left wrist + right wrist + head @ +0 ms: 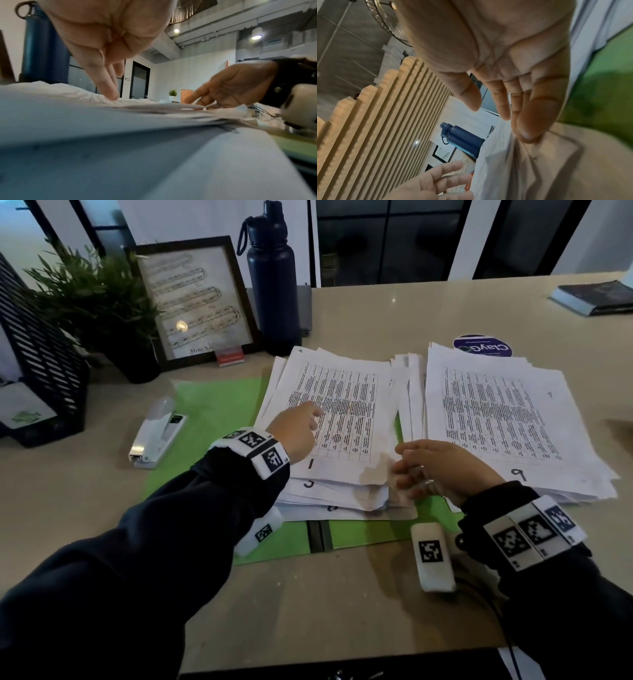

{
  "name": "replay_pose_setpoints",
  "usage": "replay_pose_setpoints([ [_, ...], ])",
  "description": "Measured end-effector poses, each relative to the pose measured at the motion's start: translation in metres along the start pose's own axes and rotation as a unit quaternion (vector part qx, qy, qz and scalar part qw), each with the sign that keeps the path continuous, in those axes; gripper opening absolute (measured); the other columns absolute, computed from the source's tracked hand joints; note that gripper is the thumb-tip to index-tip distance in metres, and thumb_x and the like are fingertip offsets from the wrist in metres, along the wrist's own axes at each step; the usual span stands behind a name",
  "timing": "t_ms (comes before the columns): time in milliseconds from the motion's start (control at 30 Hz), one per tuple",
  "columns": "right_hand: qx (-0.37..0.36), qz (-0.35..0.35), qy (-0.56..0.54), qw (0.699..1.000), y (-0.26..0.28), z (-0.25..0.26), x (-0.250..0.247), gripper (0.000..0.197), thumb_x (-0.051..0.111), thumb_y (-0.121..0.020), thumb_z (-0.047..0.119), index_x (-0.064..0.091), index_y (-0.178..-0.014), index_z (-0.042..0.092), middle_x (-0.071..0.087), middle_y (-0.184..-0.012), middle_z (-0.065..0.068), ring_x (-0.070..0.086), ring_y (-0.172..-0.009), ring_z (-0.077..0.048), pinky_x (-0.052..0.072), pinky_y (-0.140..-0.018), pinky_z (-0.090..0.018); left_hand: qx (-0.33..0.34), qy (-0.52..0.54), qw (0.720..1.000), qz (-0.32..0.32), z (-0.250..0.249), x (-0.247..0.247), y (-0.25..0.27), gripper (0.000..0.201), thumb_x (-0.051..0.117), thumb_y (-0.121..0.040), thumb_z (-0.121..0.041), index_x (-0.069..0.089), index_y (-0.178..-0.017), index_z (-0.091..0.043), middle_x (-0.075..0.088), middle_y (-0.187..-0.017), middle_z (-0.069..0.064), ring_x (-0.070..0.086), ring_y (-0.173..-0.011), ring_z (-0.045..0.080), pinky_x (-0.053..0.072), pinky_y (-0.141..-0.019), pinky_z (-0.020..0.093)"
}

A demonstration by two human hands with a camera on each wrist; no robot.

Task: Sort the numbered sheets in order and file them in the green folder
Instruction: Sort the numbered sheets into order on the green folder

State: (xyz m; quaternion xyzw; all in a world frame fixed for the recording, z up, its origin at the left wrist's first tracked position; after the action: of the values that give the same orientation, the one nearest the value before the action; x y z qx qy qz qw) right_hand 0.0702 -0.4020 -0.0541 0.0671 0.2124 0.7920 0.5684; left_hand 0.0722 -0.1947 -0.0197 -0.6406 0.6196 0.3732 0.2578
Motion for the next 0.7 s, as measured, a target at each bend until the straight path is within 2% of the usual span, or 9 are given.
replay_pose_setpoints([
  [100,0.002,0.013,0.01,1.0,0.001,-0.005,0.001,0.015,0.045,-0.096,0.01,0.057,-0.101,0.003,0.059,-0.082,-0.014,0.055,-0.062,-0.022,0.049,-0.048,-0.027,-0.027,0.068,0.994,-0.079,0.013,-0.019,-0.004,0.048,0.038,-0.084,0.012,0.05,-0.122,-0.016,0.059,-0.113,0.002,0.059,-0.097,0.021,0.042,-0.07,0.027],
  [167,0.0,0.016,0.014,1.0,0.001,-0.006,0.001,0.015,0.045,-0.096,0.011,0.059,-0.097,0.005,0.061,-0.082,-0.014,0.057,-0.064,-0.023,0.051,-0.051,-0.029,-0.014,0.036,0.995,-0.089,0.015,-0.023,-0.005,0.043,0.041,-0.085,0.009,0.053,-0.116,-0.017,0.06,-0.113,0.0,0.058,-0.101,0.019,0.042,-0.075,0.025],
  [267,-0.003,0.021,0.022,1.0,0.001,-0.005,0.001,0.017,0.044,-0.097,0.01,0.058,-0.103,0.004,0.061,-0.084,-0.015,0.057,-0.066,-0.023,0.052,-0.054,-0.03,0.076,-0.095,0.991,0.051,-0.006,0.007,0.006,0.039,0.052,-0.089,-0.017,0.047,-0.128,-0.019,0.052,-0.131,0.001,0.05,-0.118,0.018,0.039,-0.092,0.027],
  [367,-0.003,0.041,0.015,0.999,0.001,-0.004,0.005,0.019,0.044,-0.096,0.007,0.056,-0.111,0.006,0.064,-0.087,-0.011,0.056,-0.067,-0.02,0.053,-0.056,-0.029,0.171,-0.267,0.925,0.211,-0.03,0.059,0.032,0.082,0.059,-0.074,-0.059,0.033,-0.141,-0.018,0.032,-0.148,0.007,0.033,-0.133,0.023,0.03,-0.109,0.038],
  [433,-0.017,0.066,0.004,0.998,0.003,-0.002,0.007,0.022,0.042,-0.097,0.007,0.057,-0.111,0.015,0.066,-0.103,-0.004,0.055,-0.077,-0.02,0.053,-0.065,-0.032,0.19,-0.3,0.905,0.234,-0.035,0.073,0.038,0.091,0.066,-0.074,-0.055,0.023,-0.145,-0.017,0.023,-0.151,0.009,0.025,-0.136,0.025,0.027,-0.111,0.039],
  [533,-0.076,0.139,-0.009,0.987,0.009,0.005,0.017,0.031,0.045,-0.096,0.011,0.054,-0.116,0.032,0.059,-0.128,0.01,0.056,-0.1,-0.017,0.048,-0.084,-0.035,0.187,-0.253,0.931,0.184,-0.033,0.064,0.028,0.081,0.071,-0.076,-0.041,0.031,-0.14,-0.011,0.04,-0.139,0.008,0.041,-0.126,0.026,0.037,-0.1,0.032],
  [600,-0.103,0.175,-0.033,0.979,0.013,0.009,0.026,0.038,0.045,-0.095,0.008,0.049,-0.122,0.036,0.052,-0.137,0.011,0.055,-0.112,-0.013,0.044,-0.096,-0.037,0.149,-0.217,0.955,0.137,-0.031,0.049,0.021,0.069,0.061,-0.086,-0.034,0.027,-0.143,-0.015,0.041,-0.143,0.007,0.045,-0.125,0.023,0.038,-0.096,0.028],
  [667,-0.114,0.183,-0.069,0.974,0.013,0.009,0.031,0.047,0.04,-0.096,0.002,0.043,-0.128,0.037,0.042,-0.145,0.01,0.052,-0.119,-0.015,0.041,-0.101,-0.039,0.134,-0.148,0.971,0.13,-0.032,0.044,0.02,0.058,0.054,-0.091,-0.027,0.028,-0.141,-0.015,0.048,-0.136,0.008,0.052,-0.117,0.013,0.04,-0.09,0.024],
  [700,-0.119,0.188,-0.093,0.97,0.012,0.009,0.034,0.051,0.042,-0.095,0.001,0.039,-0.132,0.037,0.039,-0.147,0.011,0.051,-0.121,-0.016,0.042,-0.101,-0.039,0.144,-0.098,0.972,0.157,-0.036,0.048,0.024,0.056,0.057,-0.09,-0.026,0.031,-0.138,-0.014,0.052,-0.129,0.006,0.054,-0.11,0.003,0.041,-0.089,0.018],
])
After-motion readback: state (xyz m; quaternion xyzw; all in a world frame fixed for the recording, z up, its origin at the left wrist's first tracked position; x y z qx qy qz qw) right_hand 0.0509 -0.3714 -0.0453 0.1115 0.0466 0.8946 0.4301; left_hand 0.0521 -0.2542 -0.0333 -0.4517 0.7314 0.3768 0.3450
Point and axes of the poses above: each hand's wrist, its own y-axis away from the middle knuckle, its own x-axis out of the palm, z = x × y, the point moved 8 cm from there along -y, towards the middle knuckle
